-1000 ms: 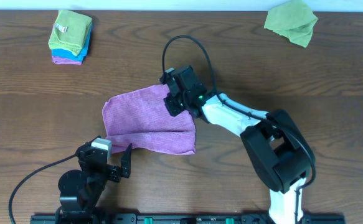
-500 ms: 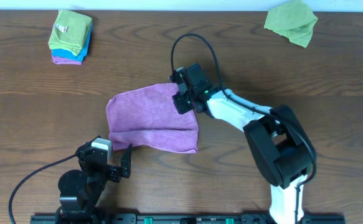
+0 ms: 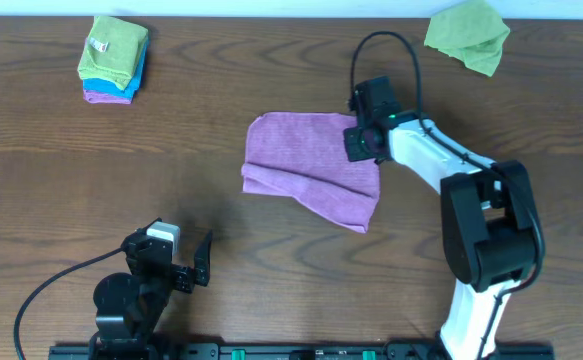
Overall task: Fold the cloth
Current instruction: 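Pull the cloth corner with the right gripper to spread it flat, then release the cloth and move the right gripper back to the right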
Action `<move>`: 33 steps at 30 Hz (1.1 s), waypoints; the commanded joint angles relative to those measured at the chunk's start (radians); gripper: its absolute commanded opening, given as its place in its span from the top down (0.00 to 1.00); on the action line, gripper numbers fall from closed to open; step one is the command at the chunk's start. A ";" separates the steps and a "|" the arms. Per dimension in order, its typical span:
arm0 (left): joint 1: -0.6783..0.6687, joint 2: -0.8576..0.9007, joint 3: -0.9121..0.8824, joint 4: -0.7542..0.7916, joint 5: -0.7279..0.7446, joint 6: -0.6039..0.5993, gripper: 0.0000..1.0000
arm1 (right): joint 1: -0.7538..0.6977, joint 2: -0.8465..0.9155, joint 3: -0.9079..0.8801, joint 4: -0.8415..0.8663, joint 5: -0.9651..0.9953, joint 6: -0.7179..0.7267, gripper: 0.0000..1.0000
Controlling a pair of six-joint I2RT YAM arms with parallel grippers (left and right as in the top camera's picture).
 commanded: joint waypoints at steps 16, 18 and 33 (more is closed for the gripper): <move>-0.004 -0.006 -0.021 -0.003 -0.007 0.011 0.05 | -0.005 -0.133 0.280 -0.347 -0.134 0.028 0.01; -0.004 -0.006 -0.021 -0.003 -0.007 0.011 0.05 | -0.006 -0.193 0.318 -0.389 -0.098 0.027 0.01; -0.004 -0.006 -0.021 0.000 0.116 -0.090 0.05 | -0.004 -0.461 0.341 -0.636 -0.146 -0.002 0.99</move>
